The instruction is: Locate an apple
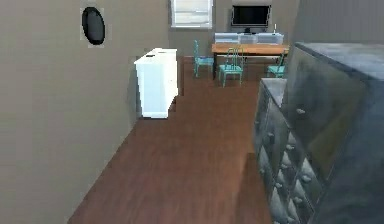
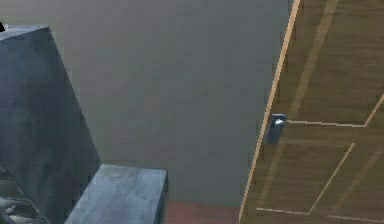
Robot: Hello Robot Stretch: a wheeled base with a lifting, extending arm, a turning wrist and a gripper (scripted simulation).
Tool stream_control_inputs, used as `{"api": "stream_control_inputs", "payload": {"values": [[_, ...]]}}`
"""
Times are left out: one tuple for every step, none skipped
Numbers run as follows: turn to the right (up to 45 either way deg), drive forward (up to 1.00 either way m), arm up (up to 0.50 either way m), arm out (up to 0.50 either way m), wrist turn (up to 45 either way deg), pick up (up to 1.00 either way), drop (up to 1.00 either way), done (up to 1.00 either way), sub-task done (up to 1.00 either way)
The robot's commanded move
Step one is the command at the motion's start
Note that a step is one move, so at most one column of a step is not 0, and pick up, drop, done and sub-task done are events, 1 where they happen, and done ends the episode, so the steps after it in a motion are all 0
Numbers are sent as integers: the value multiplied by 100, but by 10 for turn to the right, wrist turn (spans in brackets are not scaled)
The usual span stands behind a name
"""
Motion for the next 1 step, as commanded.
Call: {"api": "stream_control_inputs", "payload": {"values": [[30,0,0,0,0,0,0,0,0]]}}
